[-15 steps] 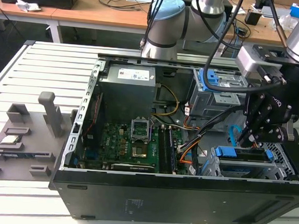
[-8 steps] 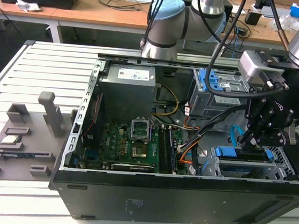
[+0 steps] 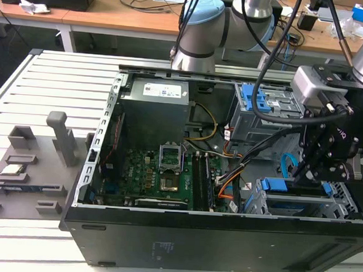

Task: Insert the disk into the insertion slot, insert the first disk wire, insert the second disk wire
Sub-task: 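Insert the second disk wire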

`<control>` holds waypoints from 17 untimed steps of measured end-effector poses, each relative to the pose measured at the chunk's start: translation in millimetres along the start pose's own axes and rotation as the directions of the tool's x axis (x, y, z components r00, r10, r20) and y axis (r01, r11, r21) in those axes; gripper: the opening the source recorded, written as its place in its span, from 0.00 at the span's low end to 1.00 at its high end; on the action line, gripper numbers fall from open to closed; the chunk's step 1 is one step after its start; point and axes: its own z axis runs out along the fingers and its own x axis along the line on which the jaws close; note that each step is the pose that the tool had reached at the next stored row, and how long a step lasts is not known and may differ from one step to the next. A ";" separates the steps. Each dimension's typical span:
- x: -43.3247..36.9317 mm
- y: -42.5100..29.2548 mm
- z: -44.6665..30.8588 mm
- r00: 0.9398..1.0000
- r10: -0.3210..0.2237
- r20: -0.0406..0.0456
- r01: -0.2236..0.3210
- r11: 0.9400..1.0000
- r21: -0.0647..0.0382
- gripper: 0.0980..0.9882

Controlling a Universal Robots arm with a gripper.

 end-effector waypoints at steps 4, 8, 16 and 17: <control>0.6 0.0 -0.1 1.000 0.000 0.001 0.000 1.000 0.000 0.07; 0.6 0.1 -1.7 1.000 0.000 0.004 0.000 1.000 0.000 0.07; 1.9 0.2 -4.1 1.000 -0.001 0.015 0.001 1.000 0.000 0.07; 2.5 0.2 -4.0 1.000 -0.001 0.015 0.001 1.000 0.000 0.07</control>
